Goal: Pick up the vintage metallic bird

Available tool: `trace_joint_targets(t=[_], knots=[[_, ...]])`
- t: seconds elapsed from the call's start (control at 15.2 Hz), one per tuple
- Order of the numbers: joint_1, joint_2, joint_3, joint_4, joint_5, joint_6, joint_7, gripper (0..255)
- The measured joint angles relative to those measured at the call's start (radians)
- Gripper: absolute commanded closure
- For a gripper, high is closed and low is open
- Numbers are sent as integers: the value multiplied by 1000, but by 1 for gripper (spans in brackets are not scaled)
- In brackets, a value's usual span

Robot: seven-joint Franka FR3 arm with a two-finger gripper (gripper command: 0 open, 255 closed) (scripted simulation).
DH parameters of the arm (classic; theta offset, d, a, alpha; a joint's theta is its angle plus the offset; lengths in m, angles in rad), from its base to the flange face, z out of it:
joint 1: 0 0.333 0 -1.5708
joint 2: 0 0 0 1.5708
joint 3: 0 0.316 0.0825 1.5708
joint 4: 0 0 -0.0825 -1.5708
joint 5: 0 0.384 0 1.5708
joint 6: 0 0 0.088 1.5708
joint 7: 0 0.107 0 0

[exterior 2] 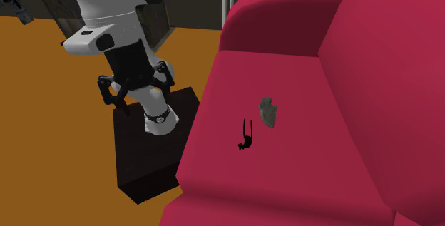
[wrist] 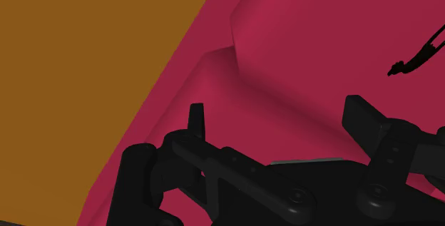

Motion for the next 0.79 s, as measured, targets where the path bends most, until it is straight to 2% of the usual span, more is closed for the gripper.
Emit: trace_joint_targets(t=[0.26, 0.53, 0.79], knots=[[-3, 1, 52, -28, 25, 17, 81, 0], [-5, 11, 154, -79, 78, 58, 239, 0], [-10, 72, 261, -84, 129, 108, 403, 0]])
